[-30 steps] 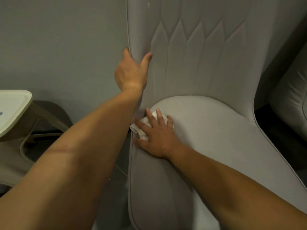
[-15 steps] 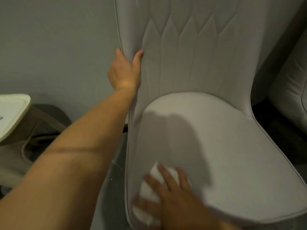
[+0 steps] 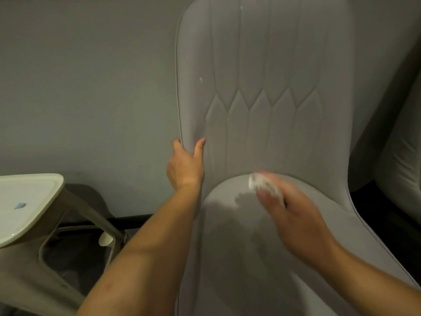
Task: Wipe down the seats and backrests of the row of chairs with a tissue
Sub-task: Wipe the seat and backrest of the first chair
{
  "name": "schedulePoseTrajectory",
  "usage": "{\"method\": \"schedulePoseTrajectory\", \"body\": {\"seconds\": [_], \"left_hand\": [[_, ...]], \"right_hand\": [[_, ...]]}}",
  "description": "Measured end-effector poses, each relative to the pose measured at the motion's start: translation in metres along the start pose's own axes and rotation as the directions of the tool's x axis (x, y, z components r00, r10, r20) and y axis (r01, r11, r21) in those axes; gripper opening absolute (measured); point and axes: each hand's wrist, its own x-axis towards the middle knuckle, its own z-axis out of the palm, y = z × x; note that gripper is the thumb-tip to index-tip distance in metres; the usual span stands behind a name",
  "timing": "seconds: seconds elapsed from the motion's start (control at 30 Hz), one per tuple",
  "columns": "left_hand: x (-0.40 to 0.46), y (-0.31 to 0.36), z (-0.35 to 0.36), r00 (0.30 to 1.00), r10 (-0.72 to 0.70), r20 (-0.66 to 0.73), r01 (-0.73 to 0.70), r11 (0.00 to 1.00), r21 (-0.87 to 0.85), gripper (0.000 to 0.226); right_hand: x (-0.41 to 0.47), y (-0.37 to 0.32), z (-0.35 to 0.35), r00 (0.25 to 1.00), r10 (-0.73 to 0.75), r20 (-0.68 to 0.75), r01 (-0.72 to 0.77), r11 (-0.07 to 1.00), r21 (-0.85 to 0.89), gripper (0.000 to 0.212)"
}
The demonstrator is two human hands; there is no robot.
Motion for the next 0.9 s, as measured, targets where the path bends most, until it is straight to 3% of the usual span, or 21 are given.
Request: {"method": "schedulePoseTrajectory", "body": {"seconds": [0.13, 0.23, 0.3, 0.37, 0.43, 0.5, 0.63, 0.77, 0.83, 0.9], "left_hand": [[-0.004, 0.001, 0.001, 0.999, -0.002, -0.044, 0.004, 0.999, 0.032, 0.069], [-0.003, -0.001, 0.004, 0.998, 0.005, -0.056, -0.002, 0.999, 0.04, 0.073], [-0.003, -0.002, 0.006, 0.997, 0.01, -0.08, -0.006, 0.998, 0.057, 0.076], [-0.004, -0.002, 0.008, 0.995, 0.02, -0.098, -0.013, 0.998, 0.066, 0.077], [-0.004, -0.003, 0.01, 0.994, 0.016, -0.107, -0.01, 0.998, 0.059, 0.074], [-0.002, -0.005, 0.011, 0.995, 0.013, -0.094, -0.009, 0.999, 0.044, 0.068], [0.0, -0.011, 0.01, 0.999, 0.001, -0.036, -0.001, 1.0, 0.0, 0.057], [-0.001, -0.014, 0.01, 0.999, 0.006, -0.038, -0.007, 1.0, -0.018, 0.055], [-0.001, -0.014, 0.01, 0.999, 0.01, -0.036, -0.011, 1.0, -0.022, 0.052], [-0.001, -0.013, 0.009, 0.999, 0.007, -0.04, -0.008, 1.0, -0.02, 0.054]], "right_hand": [[0.105, -0.027, 0.006, 0.937, -0.144, -0.319, 0.158, 0.987, 0.02, 0.043], [0.187, -0.05, 0.029, 0.843, -0.375, -0.386, 0.276, 0.917, -0.288, 0.053], [0.24, -0.061, 0.048, 0.84, -0.472, -0.268, 0.305, 0.819, -0.485, 0.056], [0.278, -0.062, 0.07, 0.892, -0.44, -0.101, 0.295, 0.739, -0.606, 0.06], [0.292, -0.059, 0.092, 0.913, -0.409, -0.004, 0.294, 0.662, -0.69, 0.063], [0.282, -0.048, 0.106, 0.888, -0.458, 0.044, 0.354, 0.619, -0.701, 0.062], [0.236, 0.0, 0.117, 0.703, -0.66, 0.264, 0.64, 0.425, -0.641, 0.053], [0.238, 0.01, 0.109, 0.633, -0.701, 0.328, 0.705, 0.347, -0.619, 0.047], [0.252, 0.008, 0.095, 0.499, -0.745, 0.443, 0.772, 0.151, -0.617, 0.046], [0.274, 0.001, 0.077, 0.306, -0.738, 0.601, 0.831, -0.102, -0.548, 0.047]]}}
